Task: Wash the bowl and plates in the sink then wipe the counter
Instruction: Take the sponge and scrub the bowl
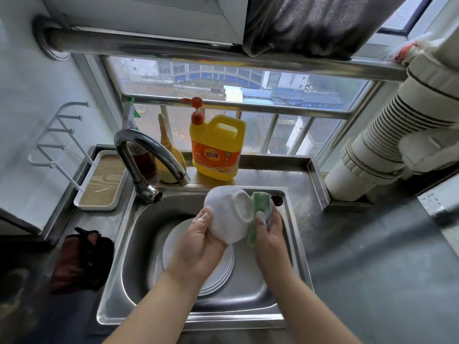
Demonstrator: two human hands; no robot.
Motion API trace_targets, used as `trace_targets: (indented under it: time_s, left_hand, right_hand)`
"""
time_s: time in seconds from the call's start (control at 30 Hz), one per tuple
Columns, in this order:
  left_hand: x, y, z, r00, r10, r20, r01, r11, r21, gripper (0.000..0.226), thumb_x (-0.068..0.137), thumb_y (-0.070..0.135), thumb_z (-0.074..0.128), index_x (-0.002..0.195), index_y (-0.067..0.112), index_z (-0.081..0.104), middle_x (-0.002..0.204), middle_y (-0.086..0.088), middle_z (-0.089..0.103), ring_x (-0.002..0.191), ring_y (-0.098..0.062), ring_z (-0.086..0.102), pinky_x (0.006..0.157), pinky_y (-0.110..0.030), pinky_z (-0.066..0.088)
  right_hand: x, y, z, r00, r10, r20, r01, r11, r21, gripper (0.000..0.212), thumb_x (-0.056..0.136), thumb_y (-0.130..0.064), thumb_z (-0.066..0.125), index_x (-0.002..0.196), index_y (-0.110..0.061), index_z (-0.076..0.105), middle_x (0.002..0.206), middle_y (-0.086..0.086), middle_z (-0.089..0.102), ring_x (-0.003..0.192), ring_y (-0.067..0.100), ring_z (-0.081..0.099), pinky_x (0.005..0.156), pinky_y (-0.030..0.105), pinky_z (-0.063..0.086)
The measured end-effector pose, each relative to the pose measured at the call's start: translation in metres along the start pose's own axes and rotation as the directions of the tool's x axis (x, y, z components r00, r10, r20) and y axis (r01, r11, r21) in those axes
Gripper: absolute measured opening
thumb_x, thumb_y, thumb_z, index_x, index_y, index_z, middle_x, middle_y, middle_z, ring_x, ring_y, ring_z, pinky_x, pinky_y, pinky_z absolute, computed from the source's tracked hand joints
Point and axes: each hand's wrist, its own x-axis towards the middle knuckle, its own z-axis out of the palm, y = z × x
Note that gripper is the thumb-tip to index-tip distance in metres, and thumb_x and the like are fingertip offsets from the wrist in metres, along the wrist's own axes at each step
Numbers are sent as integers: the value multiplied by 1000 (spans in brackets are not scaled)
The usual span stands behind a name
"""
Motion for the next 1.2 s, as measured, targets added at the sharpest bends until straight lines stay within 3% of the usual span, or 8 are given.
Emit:
trace_targets:
  time_s: [0.13, 0.37, 0.5, 0.6, 0.83, 0.93, 1.07, 1.2]
  left_hand:
    - [4, -9, 0, 998, 3, -65, 3, 996, 94, 30, 99, 17, 37, 115, 1, 57, 103, -20, 68, 89, -24, 69, 71, -33, 60]
    - [-3, -5, 8, 994, -3, -112, 17, 992, 123, 24, 98, 11, 42, 102, -5, 59, 85, -21, 68, 73, -27, 69, 56, -33, 60]
    - [-6, 2, 3, 987, 11, -161, -7, 1000, 30, 23, 98, 15, 43, 99, -1, 59, 83, -15, 66, 68, -17, 67, 66, -29, 58]
    - [-10, -1, -8, 985, 15, -170, -1, 997, 79, 12, 88, 19, 54, 82, 9, 57, 66, -4, 57, 54, -9, 57, 50, -20, 50]
    - [-28, 9, -31, 1000, 27, 12, -29, 979, 202, 19, 79, 19, 64, 91, 4, 61, 71, -9, 69, 60, -14, 67, 58, -29, 57]
    - [-27, 13, -35, 1000, 20, 22, -26, 949, 313, 20, 88, 15, 54, 101, 1, 60, 83, -14, 68, 71, -18, 67, 66, -31, 58]
    - [-31, 11, -33, 999, 53, 0, -44, 830, 557, 34, 90, 16, 57, 120, -1, 56, 112, -20, 65, 102, -29, 62, 90, -38, 50]
    - [-35, 17, -35, 992, 126, -10, -96, 802, 589, 46, 82, 25, 69, 120, 1, 56, 109, -19, 64, 102, -30, 61, 92, -43, 47]
  right_hand:
    - [-16, 7, 13, 930, -364, -42, 299, 820, -487, 52, 89, -54, 28, 139, -54, 16, 151, -12, 12, 139, 10, 13, 115, 43, 18]
    - [-23, 15, 15, 667, -681, 304, 595, 241, -766, 61, 85, -35, 51, 142, -37, 29, 150, 6, 23, 120, 29, 38, 100, 40, 31]
    - [-32, 31, 10, 753, -644, 136, 589, 566, -577, 66, 88, -35, 48, 144, -48, 16, 153, 0, 12, 137, 21, 24, 108, 36, 30]
    - [-27, 18, 8, 970, -239, -45, 236, 970, -60, 55, 86, -44, 46, 135, -55, 24, 146, -2, 28, 129, 8, 38, 105, 23, 36]
    - [18, -19, -18, 940, 198, 279, -221, 974, 54, 27, 99, -19, 45, 123, -29, 55, 108, -2, 67, 95, 10, 63, 77, 22, 48]
    - [20, -28, -16, 943, 23, 333, 48, 978, -203, 34, 94, -31, 52, 124, -45, 50, 127, -6, 58, 111, 9, 55, 89, 21, 43]
    - [9, -38, 4, 773, -188, 606, 609, 489, -625, 53, 90, -44, 49, 140, -50, 32, 149, -16, 29, 129, 10, 27, 107, 30, 24]
    - [27, -33, 12, 916, -55, 398, 224, 893, -390, 43, 93, -34, 54, 134, -43, 45, 136, -12, 46, 120, 9, 44, 94, 25, 40]
